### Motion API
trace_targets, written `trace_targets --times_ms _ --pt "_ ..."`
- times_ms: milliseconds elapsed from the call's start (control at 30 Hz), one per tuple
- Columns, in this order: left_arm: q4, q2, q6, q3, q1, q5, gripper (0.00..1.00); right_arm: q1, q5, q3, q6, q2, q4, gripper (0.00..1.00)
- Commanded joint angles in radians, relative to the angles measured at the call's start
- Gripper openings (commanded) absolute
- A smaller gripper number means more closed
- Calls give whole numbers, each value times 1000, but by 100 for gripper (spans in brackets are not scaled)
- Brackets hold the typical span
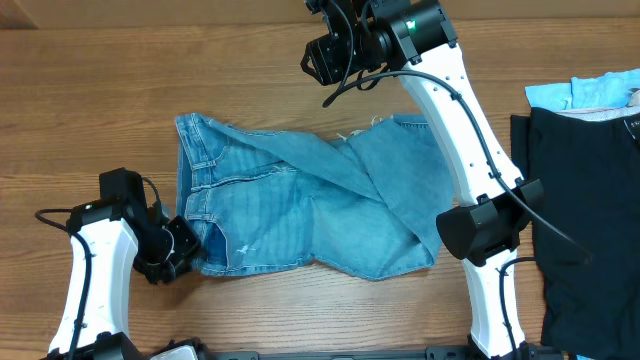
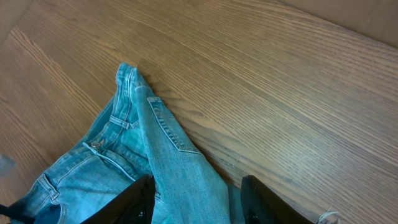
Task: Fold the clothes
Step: 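Pull the waistband with the left gripper toward the upper left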
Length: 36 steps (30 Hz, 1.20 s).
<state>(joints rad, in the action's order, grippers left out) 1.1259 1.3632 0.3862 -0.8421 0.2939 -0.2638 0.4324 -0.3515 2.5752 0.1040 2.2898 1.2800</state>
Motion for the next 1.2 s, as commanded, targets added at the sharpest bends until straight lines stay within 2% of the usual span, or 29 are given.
trace_targets --times_ms 0,100,200,267,300,367,433,500,533,567,667,833,1000,1067,1167 --pt "68 -11 -41 -13 -7 -35 75 0 -9 29 -4 -31 11 49" --pt "213 -12 -140 -196 -8 -167 73 -2 -9 31 -16 -35 10 49" --pt "266 -11 -190 -441 -8 -165 80 -11 -8 31 -31 -51 16 50" --pt "185 -11 -181 -578 -8 -53 80 -37 16 31 -92 -70 36 50" --pt "122 -11 -164 -591 -8 -1 80 -63 21 31 -109 -80 51 50" --pt "22 6 -162 -587 -7 27 73 -115 21 31 -109 -91 85 50" --pt "-76 92 -162 -587 -8 28 70 -175 21 31 -108 -95 138 61" --pt "-186 199 -172 -587 -7 23 63 -237 21 30 -108 -94 191 65" --pt "-250 261 -185 -587 -7 4 59 -255 21 30 -108 -94 205 71" --pt "-304 325 -185 -587 -7 -42 58 -280 21 30 -108 -94 231 100" --pt "-425 490 -195 -587 -8 -161 57 -317 21 30 -108 -94 244 100" --pt "-530 650 -288 -587 -8 -180 55 -322 21 30 -108 -94 244 100" --pt "-599 740 -369 -587 -8 -186 56 -322 21 30 -108 -94 244 100" --pt "-631 755 -388 -587 -8 -237 55 -322 21 30 -108 -94 244 100" --pt "-676 755 -387 -587 -8 -285 49 -322 21 30 -108 -94 244 100"
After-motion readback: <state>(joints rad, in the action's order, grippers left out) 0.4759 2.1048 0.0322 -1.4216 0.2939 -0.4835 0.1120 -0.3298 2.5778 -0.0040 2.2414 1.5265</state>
